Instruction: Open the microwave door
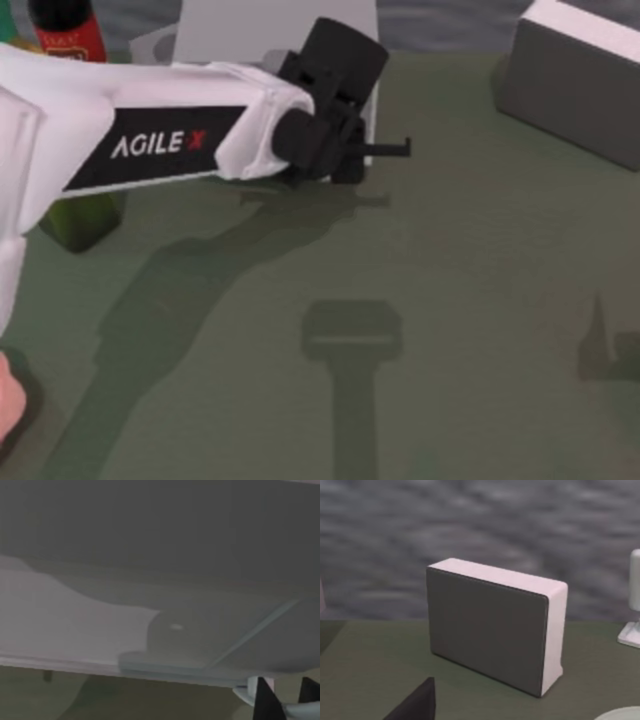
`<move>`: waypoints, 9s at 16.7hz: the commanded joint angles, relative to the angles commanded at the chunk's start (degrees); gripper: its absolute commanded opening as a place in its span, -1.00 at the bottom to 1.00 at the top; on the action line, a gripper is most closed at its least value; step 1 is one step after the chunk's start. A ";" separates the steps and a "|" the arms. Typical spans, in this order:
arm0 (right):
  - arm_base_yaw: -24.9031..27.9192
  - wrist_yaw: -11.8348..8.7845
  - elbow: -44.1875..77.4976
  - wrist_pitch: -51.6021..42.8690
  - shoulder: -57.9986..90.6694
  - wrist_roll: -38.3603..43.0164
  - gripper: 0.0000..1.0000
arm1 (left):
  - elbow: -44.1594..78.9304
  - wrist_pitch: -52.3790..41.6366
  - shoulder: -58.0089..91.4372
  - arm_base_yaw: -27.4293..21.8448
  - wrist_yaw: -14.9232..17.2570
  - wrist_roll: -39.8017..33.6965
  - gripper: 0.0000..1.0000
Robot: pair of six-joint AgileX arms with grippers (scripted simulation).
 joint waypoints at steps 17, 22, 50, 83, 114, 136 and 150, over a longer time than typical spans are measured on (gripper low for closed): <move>0.00 0.00 0.00 0.00 0.00 0.00 1.00 | -3.47 2.17 -2.13 0.43 2.05 2.82 -1.00; 0.00 0.00 0.00 0.00 0.00 0.00 1.00 | -3.47 2.17 -2.13 0.43 2.05 2.82 -1.00; 0.00 0.00 0.00 0.00 0.00 0.00 1.00 | -6.88 4.21 -4.28 0.99 4.30 5.80 -1.00; 0.00 0.00 0.00 0.00 0.00 0.00 1.00 | -10.13 6.03 -6.38 1.66 6.71 8.86 -1.00; 0.00 0.00 0.00 0.00 0.00 0.00 1.00 | -13.29 7.67 -8.47 2.49 9.36 12.11 -1.00; 0.00 0.00 0.00 0.00 0.00 0.00 1.00 | -13.22 7.69 -8.44 2.12 9.91 11.97 -1.00; 0.00 0.00 0.00 0.00 0.00 0.00 1.00 | -16.32 9.07 -10.55 3.50 12.26 15.58 -1.00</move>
